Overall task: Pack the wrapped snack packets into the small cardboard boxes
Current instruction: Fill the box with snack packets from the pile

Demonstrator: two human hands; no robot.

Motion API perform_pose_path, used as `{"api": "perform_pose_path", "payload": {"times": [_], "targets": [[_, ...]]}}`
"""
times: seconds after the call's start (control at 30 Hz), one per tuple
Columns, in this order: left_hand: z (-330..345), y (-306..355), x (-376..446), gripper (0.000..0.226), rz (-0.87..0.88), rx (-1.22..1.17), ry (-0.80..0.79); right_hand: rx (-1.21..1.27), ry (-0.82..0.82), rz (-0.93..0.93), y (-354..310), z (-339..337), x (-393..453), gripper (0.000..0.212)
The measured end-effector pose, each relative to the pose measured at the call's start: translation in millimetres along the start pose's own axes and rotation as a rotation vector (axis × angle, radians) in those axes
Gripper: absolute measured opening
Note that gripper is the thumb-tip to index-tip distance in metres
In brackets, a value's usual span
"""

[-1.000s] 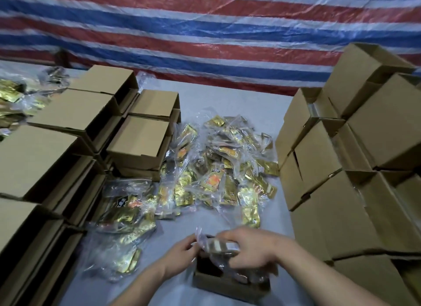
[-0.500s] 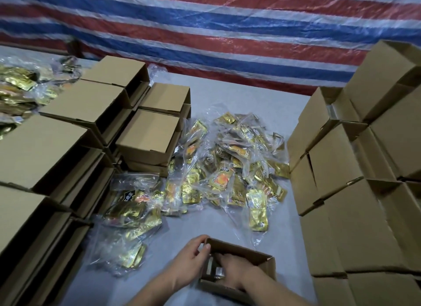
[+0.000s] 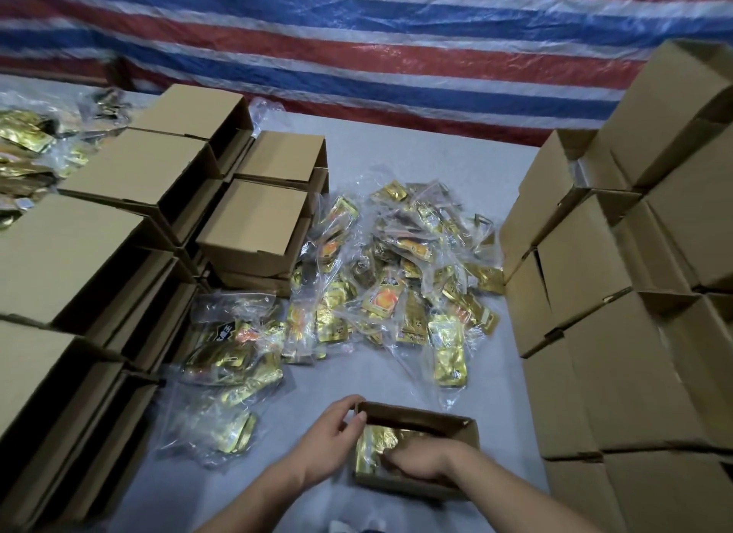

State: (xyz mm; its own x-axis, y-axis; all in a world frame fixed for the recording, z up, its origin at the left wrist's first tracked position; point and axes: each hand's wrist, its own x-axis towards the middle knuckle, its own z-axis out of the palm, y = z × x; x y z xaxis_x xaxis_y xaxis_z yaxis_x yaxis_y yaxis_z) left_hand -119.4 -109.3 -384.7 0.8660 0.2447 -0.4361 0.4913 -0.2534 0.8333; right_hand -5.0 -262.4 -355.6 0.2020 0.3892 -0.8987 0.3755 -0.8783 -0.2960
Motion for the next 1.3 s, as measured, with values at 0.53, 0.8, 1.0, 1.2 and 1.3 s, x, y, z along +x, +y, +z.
{"api": "perform_pose_path", "payload": {"times": [0.53, 0.8, 1.0, 1.2, 1.3], "targets": [[-45, 21, 20, 0.049, -0.063, 0.101, 0.025, 0.433, 0.536, -0.322, 1, -57, -48, 0.028], [-103, 60, 70, 0.044, -0.004, 0.389, 0.256, 0.292, 0.84, -0.12, 34, -101, -24, 0.026], [-35, 131, 116, 0.028, 0.201, 0.467, 0.128, 0.482, 0.886, 0.172, 67, -111, -17, 0.045], [76, 160, 173, 0.063, -0.203, 0.522, -0.148, 0.734, 0.921, 0.204, 86, -105, -21, 0.037], [107, 152, 197, 0.075, -0.334, 0.556, -0.146, 0.811, 0.889, 0.2, 94, -101, -23, 0.04]]}}
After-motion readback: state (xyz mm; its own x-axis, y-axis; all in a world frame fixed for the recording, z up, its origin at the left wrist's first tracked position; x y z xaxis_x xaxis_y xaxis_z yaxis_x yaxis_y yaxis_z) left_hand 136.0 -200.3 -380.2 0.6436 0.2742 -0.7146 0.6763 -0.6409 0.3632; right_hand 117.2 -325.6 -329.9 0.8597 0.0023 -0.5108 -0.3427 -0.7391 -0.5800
